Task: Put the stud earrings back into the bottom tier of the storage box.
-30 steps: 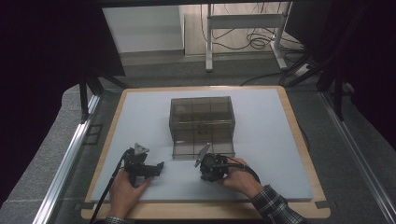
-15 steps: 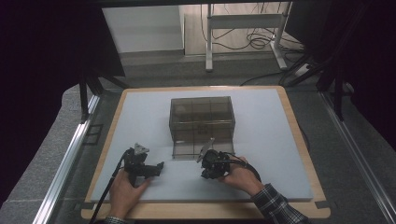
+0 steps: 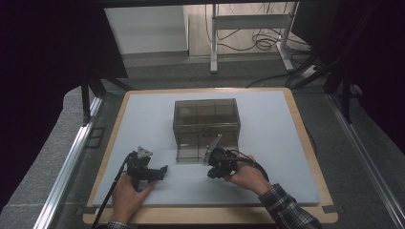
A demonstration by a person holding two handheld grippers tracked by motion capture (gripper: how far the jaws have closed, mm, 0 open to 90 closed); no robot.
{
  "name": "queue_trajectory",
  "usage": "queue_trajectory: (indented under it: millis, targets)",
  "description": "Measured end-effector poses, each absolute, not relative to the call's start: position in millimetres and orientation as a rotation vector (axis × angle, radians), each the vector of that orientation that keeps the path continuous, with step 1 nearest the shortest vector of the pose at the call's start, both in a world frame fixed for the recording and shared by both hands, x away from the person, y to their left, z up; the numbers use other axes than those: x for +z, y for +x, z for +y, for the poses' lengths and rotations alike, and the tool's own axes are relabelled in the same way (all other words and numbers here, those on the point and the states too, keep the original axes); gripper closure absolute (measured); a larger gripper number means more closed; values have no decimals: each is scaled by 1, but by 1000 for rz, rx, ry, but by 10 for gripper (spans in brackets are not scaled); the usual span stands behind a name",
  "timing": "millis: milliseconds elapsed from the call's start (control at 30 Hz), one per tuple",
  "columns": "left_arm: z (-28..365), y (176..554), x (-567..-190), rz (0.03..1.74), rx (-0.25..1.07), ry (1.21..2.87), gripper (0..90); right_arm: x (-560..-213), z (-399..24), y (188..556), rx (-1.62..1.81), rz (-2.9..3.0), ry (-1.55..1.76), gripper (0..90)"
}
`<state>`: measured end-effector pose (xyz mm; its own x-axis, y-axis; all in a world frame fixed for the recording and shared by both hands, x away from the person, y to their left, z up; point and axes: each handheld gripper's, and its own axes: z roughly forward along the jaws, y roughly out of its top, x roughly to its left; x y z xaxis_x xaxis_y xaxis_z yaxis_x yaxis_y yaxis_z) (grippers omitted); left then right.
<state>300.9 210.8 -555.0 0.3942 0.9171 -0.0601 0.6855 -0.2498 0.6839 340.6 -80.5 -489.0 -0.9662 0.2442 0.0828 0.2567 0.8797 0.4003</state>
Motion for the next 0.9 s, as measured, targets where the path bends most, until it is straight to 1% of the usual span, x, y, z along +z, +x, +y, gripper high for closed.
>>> queue_trajectory:
  millis: [267, 900]
  targets:
    - [211, 301, -555, 1364, 471, 2023, 0, -479, -83, 350, -703, -3012, -439, 836]
    - [211, 301, -555, 1362, 472, 2026, 0, -471, -87, 372, -867, -2990, -574, 835]
